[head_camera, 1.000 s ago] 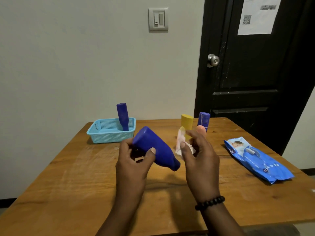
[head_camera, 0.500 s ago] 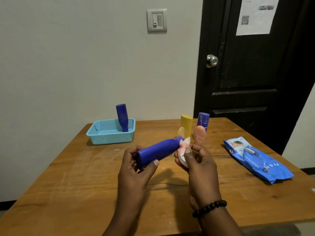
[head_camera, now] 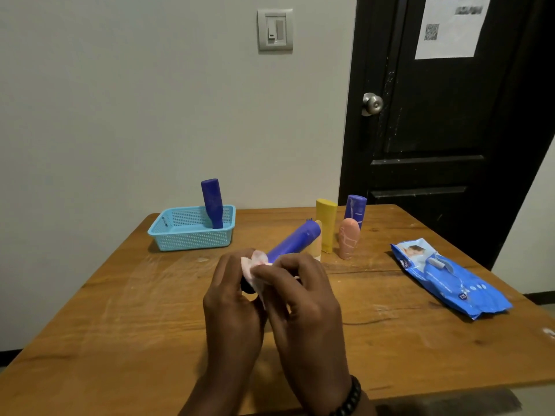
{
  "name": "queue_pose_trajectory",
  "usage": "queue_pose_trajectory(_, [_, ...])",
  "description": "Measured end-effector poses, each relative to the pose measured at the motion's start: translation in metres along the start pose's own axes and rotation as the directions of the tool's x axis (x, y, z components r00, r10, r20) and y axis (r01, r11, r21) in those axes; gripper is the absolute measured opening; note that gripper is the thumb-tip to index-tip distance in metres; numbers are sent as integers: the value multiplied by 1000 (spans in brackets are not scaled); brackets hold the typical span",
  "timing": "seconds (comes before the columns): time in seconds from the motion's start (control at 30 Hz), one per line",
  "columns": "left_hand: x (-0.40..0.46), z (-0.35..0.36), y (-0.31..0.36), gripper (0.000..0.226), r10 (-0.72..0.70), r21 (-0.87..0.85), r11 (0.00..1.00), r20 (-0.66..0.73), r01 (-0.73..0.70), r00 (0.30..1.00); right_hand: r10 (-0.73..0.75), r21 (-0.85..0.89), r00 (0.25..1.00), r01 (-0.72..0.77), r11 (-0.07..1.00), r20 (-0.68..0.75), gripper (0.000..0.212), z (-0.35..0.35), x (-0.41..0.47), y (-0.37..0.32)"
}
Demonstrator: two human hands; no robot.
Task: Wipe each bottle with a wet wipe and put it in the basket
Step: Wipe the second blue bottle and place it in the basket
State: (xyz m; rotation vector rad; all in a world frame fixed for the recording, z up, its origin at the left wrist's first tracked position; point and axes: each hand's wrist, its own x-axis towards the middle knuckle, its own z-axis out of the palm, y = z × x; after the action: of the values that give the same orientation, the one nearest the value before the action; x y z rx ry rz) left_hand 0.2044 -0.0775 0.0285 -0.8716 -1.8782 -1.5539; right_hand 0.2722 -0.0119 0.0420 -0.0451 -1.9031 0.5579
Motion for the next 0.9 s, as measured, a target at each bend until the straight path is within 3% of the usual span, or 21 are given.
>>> queue_pose_trajectory(0.03, [0,-1,0,8,-17,-14,1000,-12,17,1000,-44,-15,999,44,999,16,24,0,0,1])
queue_pose_trajectory(0.1, [-3,-2,-2,24,-84,-64,994,-8,83,996,-33,-24,999,33,999,-9,22,-1,4,8])
queue_pose_trajectory(0.17, [-5,-3,-5,44,-182,-108,977,8,182,983,116,25,991,-114,993,-68,18,-5,11,19])
queue_pose_trajectory(0.27, [-6,-3,-5,40,-329,-210,920,44,330,943,364,167,923,-342,925,-124,19,-12,17,34])
queue_pose_trajectory(0.4, [-4,-2,-8,40,-581,-433,677,181,595,794,445,221,884,-410,885,-144,20,-16,13,41])
queue_pose_trajectory(0.5, [-6,0,-3,50,-582,-459,619,277,637,765,371,185,922,-348,919,-109,20,-12,11,38])
queue_pose_trajectory(0.63, [-8,-2,0,54,-490,-360,706,374,610,788,147,4,986,-147,989,-83,22,-11,15,35])
queue_pose_trajectory(0.77, [-2,-9,-6,50,-404,-184,835,434,518,805,17,-133,998,-26,991,-67,23,-13,28,34])
queue_pose_trajectory(0.9, [4,-12,-2,49,-394,-155,848,453,506,800,-78,-197,997,73,978,-20,29,-12,36,32])
